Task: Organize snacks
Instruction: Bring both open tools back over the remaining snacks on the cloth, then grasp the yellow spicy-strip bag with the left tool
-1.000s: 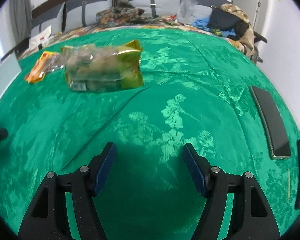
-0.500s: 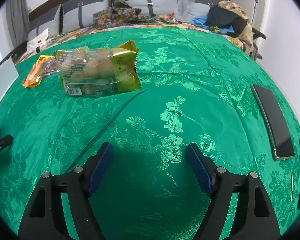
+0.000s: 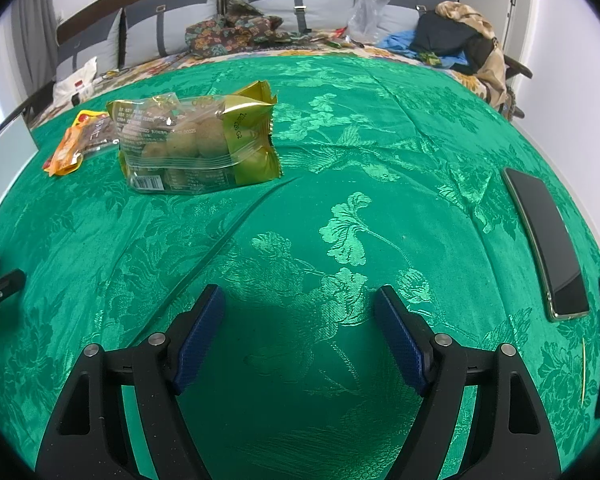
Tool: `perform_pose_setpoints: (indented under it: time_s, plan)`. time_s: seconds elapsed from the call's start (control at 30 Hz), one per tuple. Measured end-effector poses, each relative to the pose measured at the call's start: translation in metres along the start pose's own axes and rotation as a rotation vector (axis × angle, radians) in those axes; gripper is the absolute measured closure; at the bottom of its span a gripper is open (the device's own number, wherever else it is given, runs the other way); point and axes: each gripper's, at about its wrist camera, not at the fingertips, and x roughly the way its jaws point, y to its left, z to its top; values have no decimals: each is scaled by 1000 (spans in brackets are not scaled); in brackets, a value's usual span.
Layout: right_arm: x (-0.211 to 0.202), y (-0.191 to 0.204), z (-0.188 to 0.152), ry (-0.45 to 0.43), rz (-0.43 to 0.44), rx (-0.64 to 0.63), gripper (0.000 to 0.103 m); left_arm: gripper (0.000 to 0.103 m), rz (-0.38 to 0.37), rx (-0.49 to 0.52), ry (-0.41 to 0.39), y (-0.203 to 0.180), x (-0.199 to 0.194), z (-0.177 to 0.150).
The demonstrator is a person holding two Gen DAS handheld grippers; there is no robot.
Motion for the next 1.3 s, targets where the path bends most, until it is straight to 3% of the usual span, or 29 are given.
perform_pose_setpoints:
  time_s: [0.9,0.97,1.1,1.3]
  plan:
    - [1,1,0,0,2,2,22,0,-2,-1,-1,0,-1,-1]
    - [1,0,0,0,3,3,22,0,-29,37,32,1,0,2]
    - [2,1,0,0,3,3,22,0,-51,-1,53,34,3,34]
    - [1,1,-1,0,3,3,22,6,-74,-154,26,100,28,141]
